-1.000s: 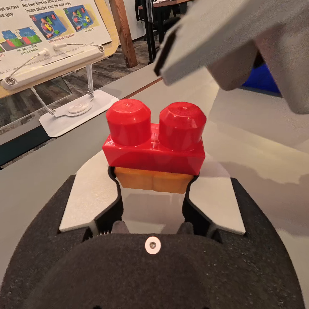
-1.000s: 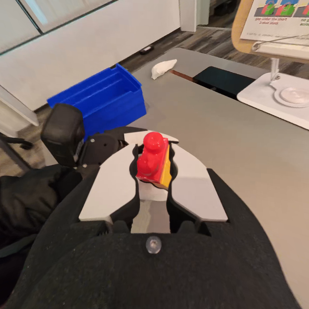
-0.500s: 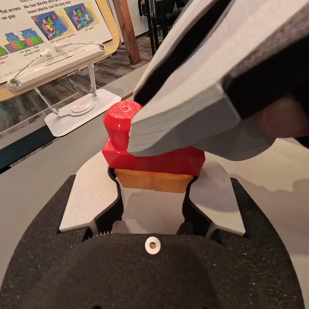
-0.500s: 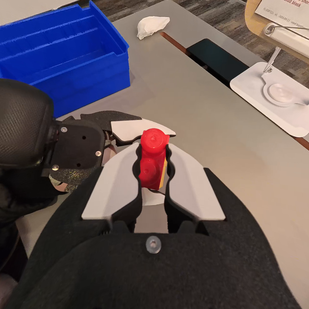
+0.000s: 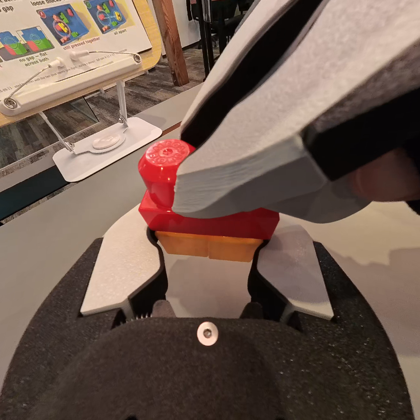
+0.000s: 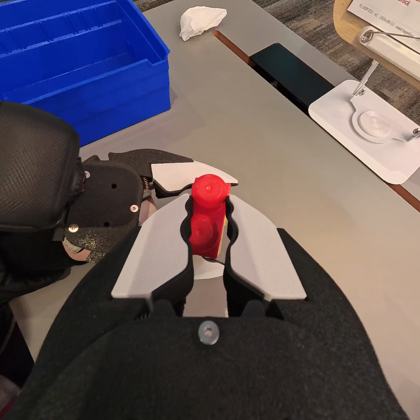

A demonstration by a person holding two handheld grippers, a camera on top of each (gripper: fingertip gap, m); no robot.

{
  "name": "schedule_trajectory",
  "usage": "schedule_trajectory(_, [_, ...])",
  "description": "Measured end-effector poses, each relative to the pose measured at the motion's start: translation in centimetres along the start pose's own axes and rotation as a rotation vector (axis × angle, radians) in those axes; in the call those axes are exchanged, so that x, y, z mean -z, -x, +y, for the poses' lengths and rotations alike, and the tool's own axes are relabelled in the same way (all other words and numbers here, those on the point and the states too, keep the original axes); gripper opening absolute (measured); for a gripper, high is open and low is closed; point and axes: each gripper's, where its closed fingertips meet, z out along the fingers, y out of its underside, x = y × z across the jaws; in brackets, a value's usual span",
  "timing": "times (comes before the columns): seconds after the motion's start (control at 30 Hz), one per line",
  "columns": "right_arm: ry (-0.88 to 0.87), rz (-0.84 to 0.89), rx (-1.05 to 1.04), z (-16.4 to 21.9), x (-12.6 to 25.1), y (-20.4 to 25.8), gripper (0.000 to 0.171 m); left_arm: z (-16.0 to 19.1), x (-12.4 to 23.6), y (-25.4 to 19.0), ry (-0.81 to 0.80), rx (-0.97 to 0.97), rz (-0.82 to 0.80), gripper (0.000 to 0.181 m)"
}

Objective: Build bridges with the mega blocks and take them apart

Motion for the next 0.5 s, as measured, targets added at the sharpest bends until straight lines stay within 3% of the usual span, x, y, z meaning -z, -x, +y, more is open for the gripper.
schedule_trajectory(0.23, [-0.029,0.010,0.017,-0.2,0.0,0.0,0.028,-0.1,0.0,0.1,-0.006,-0.007,0.004,0.089])
schedule_trajectory(0.4, [-0.084,-0.027,-0.038,-0.6,1.8,-0.6,0.053,-1.0,0.7,-0.4,-0.049,-0.012,0.035,0.089])
schedule_trajectory(0.5, [-0.157,-0.192,-0.187,-0.8,4.2,-0.9,0.064,-1.8,1.5,-0.7,-0.099,0.002,0.075,0.089])
